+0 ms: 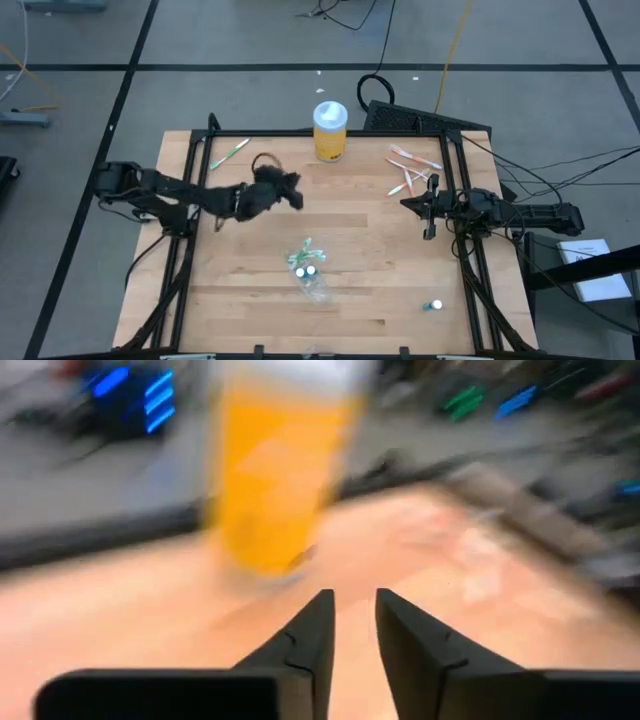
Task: Pick & Place toothbrushing station
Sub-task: Put the green toothbrush into the transparent organizer
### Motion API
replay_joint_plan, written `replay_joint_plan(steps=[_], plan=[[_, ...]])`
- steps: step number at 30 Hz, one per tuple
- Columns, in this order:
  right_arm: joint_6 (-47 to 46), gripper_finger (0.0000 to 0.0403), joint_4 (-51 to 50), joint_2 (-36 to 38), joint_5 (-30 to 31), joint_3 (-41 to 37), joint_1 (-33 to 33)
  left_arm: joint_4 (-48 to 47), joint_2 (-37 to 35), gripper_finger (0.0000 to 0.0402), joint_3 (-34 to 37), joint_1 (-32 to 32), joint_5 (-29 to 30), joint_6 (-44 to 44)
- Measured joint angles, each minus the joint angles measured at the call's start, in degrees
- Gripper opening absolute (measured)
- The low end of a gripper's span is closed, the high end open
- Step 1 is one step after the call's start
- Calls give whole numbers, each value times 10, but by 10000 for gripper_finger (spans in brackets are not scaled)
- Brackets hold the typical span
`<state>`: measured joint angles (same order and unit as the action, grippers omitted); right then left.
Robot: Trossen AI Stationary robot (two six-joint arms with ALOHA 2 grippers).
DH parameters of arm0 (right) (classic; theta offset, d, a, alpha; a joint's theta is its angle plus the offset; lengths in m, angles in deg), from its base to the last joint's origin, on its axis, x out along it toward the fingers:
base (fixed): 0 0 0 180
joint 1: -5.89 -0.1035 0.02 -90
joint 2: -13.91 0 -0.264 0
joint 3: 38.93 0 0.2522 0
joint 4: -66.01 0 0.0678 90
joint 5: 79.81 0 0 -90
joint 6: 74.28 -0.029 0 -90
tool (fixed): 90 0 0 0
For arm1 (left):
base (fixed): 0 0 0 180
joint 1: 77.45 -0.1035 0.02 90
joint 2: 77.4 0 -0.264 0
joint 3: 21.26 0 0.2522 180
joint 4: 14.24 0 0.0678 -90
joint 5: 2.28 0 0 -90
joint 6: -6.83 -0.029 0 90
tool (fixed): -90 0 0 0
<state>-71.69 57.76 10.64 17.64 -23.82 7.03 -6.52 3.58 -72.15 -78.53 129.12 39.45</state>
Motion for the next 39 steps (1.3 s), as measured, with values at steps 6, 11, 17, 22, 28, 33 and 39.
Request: replay_joint_plan(steps=[6, 11, 17, 22, 28, 33, 39], plan=[[0, 4, 1, 0, 0, 0, 0, -316, 3, 14, -87, -139, -59, 103], [0, 4, 1, 0, 0, 0, 0, -462, 3, 14, -133, -240, -71, 141], [0, 4, 0, 0, 0, 0, 0, -550, 4, 5, -135, -351, -127, 154], [0, 4, 0, 0, 0, 0, 0, -556, 4, 7, -134, -412, -139, 135], [0, 4, 0, 0, 0, 0, 0, -549, 33, 4, -134, -483, -184, 104], [0, 4, 0, 0, 0, 0, 0, -544, 93, 4, -134, -513, -184, 91], [0, 4, 0, 0, 0, 0, 0, -535, 147, 4, -135, -524, -121, 90]])
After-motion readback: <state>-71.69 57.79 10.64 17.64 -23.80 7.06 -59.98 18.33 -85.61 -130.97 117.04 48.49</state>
